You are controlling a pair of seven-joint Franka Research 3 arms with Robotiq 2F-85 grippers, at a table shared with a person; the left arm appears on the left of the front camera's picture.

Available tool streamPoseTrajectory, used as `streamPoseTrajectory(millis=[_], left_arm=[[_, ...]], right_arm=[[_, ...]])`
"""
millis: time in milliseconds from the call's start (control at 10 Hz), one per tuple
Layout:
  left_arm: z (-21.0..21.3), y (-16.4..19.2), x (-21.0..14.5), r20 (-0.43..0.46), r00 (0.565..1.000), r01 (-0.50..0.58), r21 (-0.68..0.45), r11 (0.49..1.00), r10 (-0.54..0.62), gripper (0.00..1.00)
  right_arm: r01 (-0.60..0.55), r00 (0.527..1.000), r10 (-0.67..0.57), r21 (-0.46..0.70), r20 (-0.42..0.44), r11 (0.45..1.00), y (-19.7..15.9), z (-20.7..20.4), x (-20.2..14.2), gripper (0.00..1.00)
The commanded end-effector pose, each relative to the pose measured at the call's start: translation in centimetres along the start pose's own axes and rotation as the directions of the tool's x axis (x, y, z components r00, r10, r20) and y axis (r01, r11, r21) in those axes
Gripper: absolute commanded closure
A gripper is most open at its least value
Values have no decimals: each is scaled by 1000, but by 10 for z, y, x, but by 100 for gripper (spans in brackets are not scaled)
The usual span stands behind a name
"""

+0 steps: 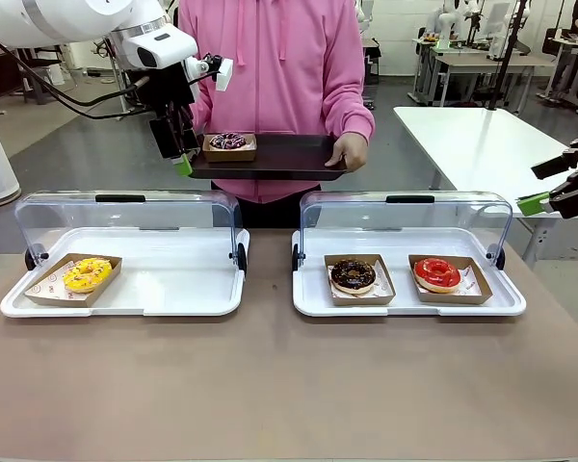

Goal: Provide the desired donut to the person.
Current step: Pick up and lift the Paper togo box containing the Donut pointed at by the person.

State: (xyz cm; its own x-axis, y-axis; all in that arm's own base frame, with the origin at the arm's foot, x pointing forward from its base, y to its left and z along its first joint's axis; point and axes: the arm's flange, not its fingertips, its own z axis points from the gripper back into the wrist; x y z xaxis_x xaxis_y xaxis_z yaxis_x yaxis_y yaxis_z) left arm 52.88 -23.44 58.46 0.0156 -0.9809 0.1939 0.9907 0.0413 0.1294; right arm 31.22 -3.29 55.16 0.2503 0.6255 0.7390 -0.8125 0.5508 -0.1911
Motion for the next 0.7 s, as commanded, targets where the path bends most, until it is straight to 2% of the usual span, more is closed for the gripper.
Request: streamPoseTrajectory(millis=[0,200,300,500,600], left_arm=[[0,0,0,-11,1000,-18,20,1000,18,0],[0,0,0,0,1000,0,0,1000,0,0],[4,-25,-24,98,995,-21,-15,1000,22,0],[18,-94,-82,269,954,-140,-4,990,136,0],[23,-122,-105,312,932,-195,11,981,182,0]], right_arm=[[-7,1000,7,10,6,1000,-1,-2,0,0],[-7,1000,7,10,6,1000,-1,-2,0,0],[-7,1000,7,10,6,1000,-1,-2,0,0],[-7,1000,7,10,6,1000,-1,-2,0,0],[-7,1000,7,10,6,1000,-1,-2,0,0]])
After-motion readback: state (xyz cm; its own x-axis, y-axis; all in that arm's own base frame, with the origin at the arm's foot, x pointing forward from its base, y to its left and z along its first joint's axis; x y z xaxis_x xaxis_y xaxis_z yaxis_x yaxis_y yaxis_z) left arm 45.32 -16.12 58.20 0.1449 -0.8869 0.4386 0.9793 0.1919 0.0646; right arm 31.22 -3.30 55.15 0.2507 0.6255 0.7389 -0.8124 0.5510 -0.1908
